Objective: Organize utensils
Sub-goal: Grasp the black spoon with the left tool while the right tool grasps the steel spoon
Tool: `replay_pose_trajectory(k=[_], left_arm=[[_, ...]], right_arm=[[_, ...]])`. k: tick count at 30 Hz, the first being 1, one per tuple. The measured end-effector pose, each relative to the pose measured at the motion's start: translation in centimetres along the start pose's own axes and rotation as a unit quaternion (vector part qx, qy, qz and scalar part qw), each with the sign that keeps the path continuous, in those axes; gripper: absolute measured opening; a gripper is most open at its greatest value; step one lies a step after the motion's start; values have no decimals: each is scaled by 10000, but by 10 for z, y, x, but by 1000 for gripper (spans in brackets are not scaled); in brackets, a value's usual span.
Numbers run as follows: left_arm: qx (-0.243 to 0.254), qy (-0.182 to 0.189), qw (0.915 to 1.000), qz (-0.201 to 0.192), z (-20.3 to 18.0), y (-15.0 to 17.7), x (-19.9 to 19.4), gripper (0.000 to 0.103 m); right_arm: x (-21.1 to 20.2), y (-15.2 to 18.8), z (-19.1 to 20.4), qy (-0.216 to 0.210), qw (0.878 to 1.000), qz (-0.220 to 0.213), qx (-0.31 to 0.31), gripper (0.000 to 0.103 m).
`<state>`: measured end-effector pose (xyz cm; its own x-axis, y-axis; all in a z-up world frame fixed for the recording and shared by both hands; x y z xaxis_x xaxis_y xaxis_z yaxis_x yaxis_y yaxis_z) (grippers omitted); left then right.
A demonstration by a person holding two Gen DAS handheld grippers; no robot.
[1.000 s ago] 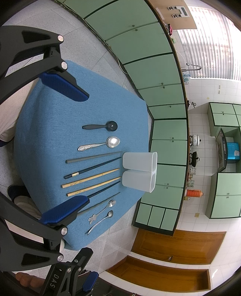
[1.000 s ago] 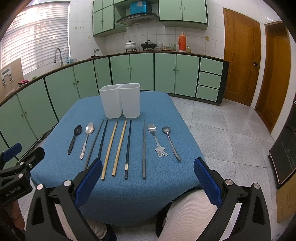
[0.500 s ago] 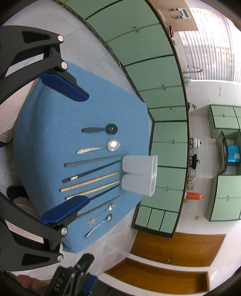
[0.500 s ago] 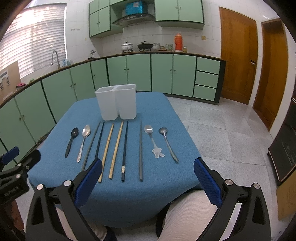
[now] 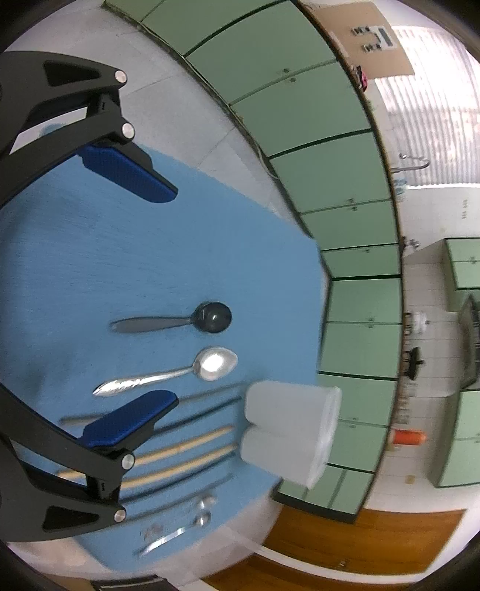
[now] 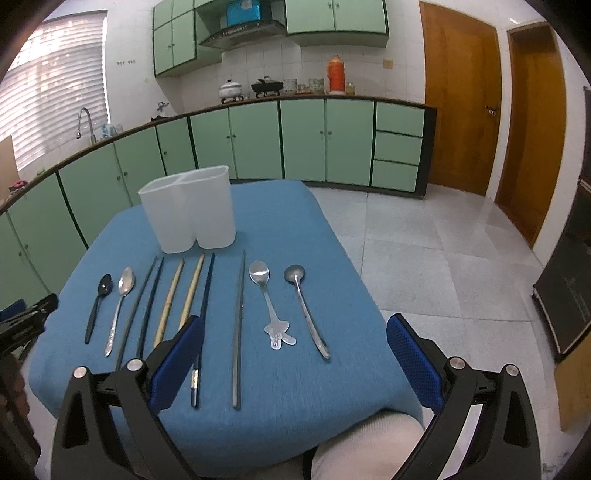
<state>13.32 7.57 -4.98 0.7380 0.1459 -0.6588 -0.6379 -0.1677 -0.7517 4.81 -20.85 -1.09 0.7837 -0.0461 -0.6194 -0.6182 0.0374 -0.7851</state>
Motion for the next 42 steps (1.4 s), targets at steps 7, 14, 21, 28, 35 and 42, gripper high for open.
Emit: replay_pose_trajectory(k=[7, 14, 21, 28, 35, 42], left_arm=[[-21, 33, 9985, 554, -4, -23, 70, 98], [39, -53, 9974, 714, -3, -37, 99, 91], [-64, 103, 9947, 1026, -1, -35, 123, 76], [-57, 92, 9940, 1087, -2, -36, 138, 73], [-52, 214, 9949, 988, -6, -31, 129, 57], [-129, 319, 9950, 938, -7, -30, 125, 39]], right_arm=[[40, -9, -6, -32, 9997, 221, 28, 97], [70, -17, -3, -88, 9994, 341, -24, 97], [87, -23, 7, -129, 9989, 349, -300, 97], [100, -29, 6, -140, 9983, 379, -424, 96], [127, -35, -6, -379, 9957, 679, -506, 73], [160, -38, -7, -832, 9892, 1097, -499, 48]])
Point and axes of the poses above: each gripper's, at about its wrist camera, not at the fingertips, and x roughly the way its jaws point, z to its left, y to its underside, the point moved 1 cm from there along x, roughly the way its jaws point, and after that the axes turned 5 degrees about -x, right-handed, at the moved point
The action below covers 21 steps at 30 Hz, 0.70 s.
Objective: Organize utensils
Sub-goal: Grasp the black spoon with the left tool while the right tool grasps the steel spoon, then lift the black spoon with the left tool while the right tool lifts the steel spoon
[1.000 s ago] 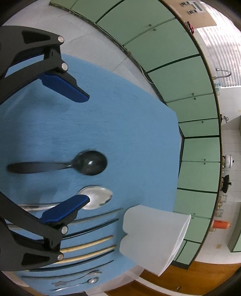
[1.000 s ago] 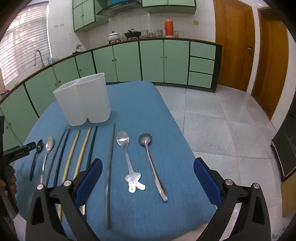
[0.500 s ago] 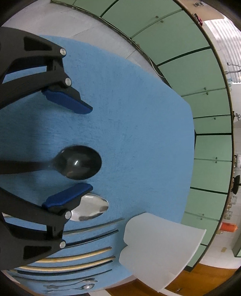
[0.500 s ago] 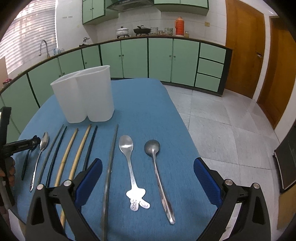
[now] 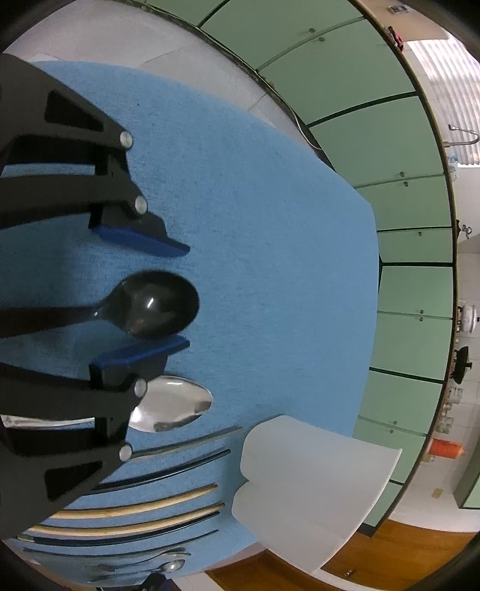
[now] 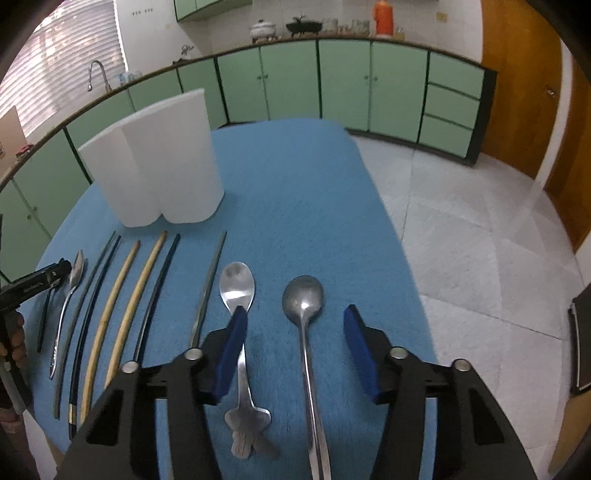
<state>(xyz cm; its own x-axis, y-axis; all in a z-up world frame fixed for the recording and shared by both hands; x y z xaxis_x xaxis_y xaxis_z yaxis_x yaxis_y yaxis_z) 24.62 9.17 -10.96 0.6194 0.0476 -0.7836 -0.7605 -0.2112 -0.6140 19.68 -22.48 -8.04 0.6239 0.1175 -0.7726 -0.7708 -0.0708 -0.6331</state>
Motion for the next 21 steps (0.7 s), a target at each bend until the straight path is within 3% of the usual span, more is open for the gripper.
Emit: replay_pose_trajectory(k=[7, 15, 21], left_arm=[[42, 63, 10000, -6, -3, -2, 1, 35], [149, 74, 9999, -17, -6, -5, 4, 34], [121, 156, 9998, -50, -5, -3, 0, 34]], right_arm=[[14, -10, -3, -77, 9998, 205, -28, 42], [24, -14, 1, 130, 9993, 338, -125, 27], [15, -10, -4, 20, 9997, 227, 23, 27]])
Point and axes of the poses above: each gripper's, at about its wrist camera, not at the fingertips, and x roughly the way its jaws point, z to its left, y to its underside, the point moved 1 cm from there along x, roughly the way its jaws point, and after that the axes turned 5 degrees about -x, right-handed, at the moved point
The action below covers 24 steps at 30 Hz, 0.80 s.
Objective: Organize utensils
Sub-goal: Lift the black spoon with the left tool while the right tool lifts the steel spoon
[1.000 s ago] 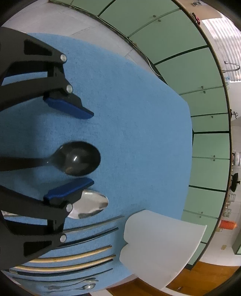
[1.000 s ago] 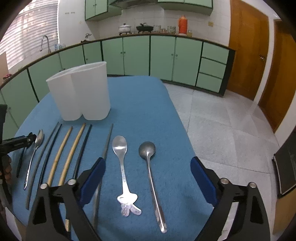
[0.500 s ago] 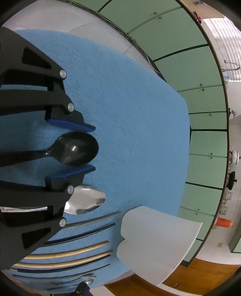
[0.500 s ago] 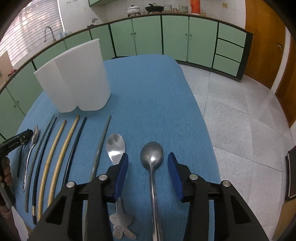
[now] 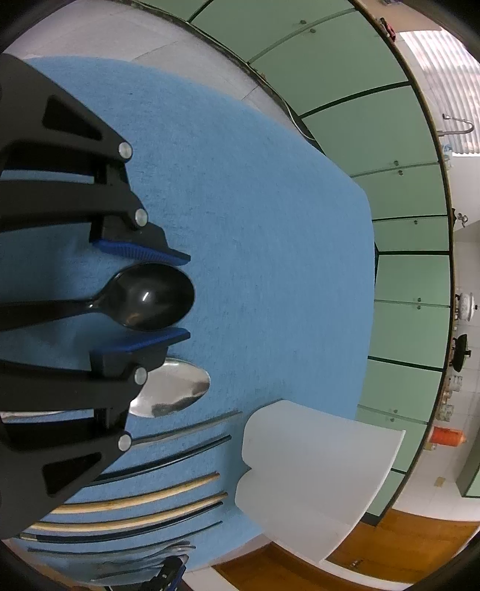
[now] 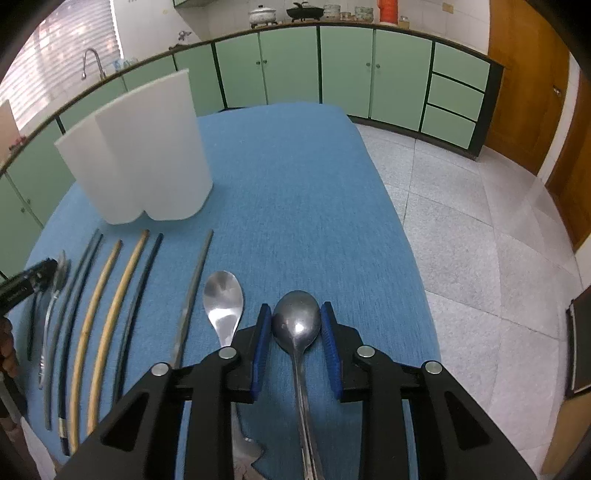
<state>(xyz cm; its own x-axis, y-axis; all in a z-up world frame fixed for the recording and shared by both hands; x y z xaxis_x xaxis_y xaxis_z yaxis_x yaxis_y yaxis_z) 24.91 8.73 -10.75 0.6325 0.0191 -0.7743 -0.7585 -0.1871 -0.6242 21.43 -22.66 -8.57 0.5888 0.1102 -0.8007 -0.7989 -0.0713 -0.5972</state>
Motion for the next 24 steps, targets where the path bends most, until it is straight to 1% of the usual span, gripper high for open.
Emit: replay_pose_trajectory(k=[4, 7, 9, 10, 11, 16, 17, 19, 20, 21, 24], left_arm=[[-5, 94, 9997, -204, 1, 2, -14, 33], [22, 229, 9985, -499, -1, 4, -30, 33], [52, 310, 9963, -794, -2, 6, -44, 33], [49, 353, 9955, -881, -3, 6, -48, 33], [40, 453, 9937, -1020, -3, 7, -55, 33], [80, 672, 9874, -1432, -7, 11, -78, 33], [98, 720, 9856, -1524, -9, 11, -83, 33], [124, 800, 9826, -1670, -14, 10, -91, 33], [134, 842, 9808, -1756, -16, 9, -95, 33], [141, 862, 9797, -1803, -18, 8, -97, 33], [180, 881, 9788, -1842, -24, 6, -99, 33]], right_arm=[[-20, 1, -4, -221, 9992, -312, 100, 27], [-39, 1, -3, -420, 9971, -627, 106, 27], [-50, 2, -2, -504, 9954, -807, 111, 27], [-57, 3, -2, -548, 9942, -922, 125, 27], [-62, 4, -2, -583, 9932, -999, 132, 26], [-88, 4, 1, -709, 9878, -1378, 140, 25], [-92, 2, 1, -722, 9869, -1435, 137, 24], [-98, -1, 2, -767, 9852, -1525, 134, 16], [-101, -2, 2, -816, 9843, -1562, 129, 5], [-103, -3, 2, -857, 9838, -1569, 126, 3], [-98, -5, 4, -819, 9854, -1486, 110, 3]])
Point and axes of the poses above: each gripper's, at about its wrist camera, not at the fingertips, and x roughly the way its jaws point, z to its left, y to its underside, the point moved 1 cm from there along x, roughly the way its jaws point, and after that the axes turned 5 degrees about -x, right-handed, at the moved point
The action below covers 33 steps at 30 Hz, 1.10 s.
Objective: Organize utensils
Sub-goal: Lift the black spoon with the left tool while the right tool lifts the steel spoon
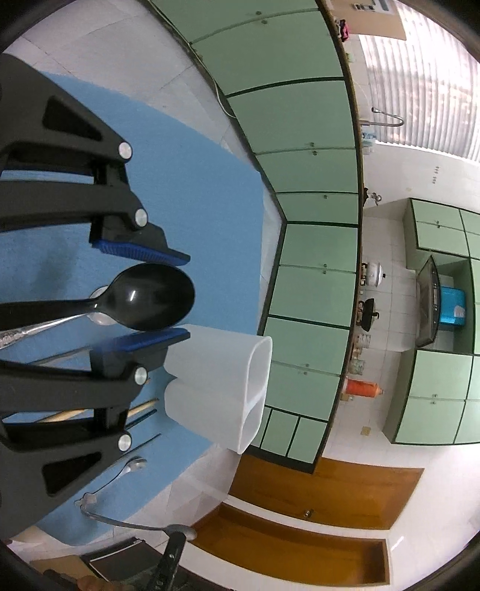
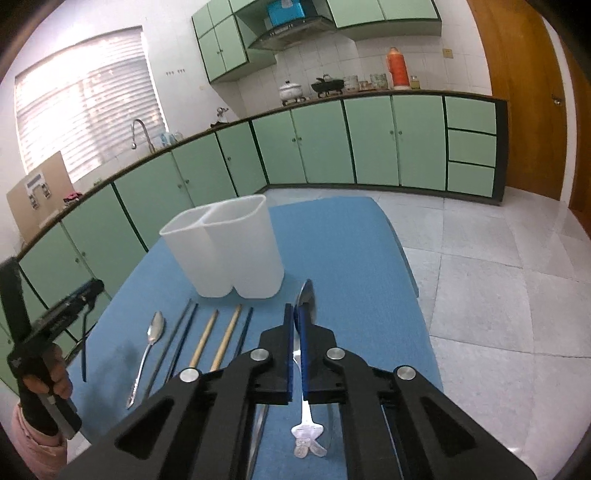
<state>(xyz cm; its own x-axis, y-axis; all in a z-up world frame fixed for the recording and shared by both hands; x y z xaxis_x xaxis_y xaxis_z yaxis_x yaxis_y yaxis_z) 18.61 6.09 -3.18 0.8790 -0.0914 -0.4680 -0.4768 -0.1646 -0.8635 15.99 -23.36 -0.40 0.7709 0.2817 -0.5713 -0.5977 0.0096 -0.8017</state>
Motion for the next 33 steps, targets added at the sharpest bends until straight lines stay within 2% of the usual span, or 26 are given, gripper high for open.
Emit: replay_pose_trajectory(k=[5, 10, 14, 17, 19, 21, 26, 33], left_arm=[[-72, 19, 9999, 88, 2, 6, 5, 33], [-85, 33, 9999, 132, 4, 7, 9, 33], [-92, 51, 9998, 150, 6, 6, 11, 33], [-122, 33, 9997, 192, 7, 8, 14, 33], [-148, 20, 9997, 213, 8, 8, 16, 33], [-160, 13, 9996, 225, 10, 8, 18, 33], [-193, 4, 9995, 257, 12, 8, 22, 33], [-224, 19, 9992, 318, 11, 9, 29, 34]], right_arm=[[21, 10, -10, -156, 9991, 316, 226, 0], [34, 17, -12, -39, 9983, 540, 197, 0], [51, 19, -13, 31, 9966, 806, 173, 10], [66, 20, -14, 50, 9950, 985, 130, 11], [76, 22, -14, 73, 9937, 1116, 100, 16], [85, 24, -13, 65, 9926, 1214, 43, 24], [101, 25, -15, 176, 9903, 1379, -49, 29], [114, 24, -17, 186, 9884, 1505, -105, 29]])
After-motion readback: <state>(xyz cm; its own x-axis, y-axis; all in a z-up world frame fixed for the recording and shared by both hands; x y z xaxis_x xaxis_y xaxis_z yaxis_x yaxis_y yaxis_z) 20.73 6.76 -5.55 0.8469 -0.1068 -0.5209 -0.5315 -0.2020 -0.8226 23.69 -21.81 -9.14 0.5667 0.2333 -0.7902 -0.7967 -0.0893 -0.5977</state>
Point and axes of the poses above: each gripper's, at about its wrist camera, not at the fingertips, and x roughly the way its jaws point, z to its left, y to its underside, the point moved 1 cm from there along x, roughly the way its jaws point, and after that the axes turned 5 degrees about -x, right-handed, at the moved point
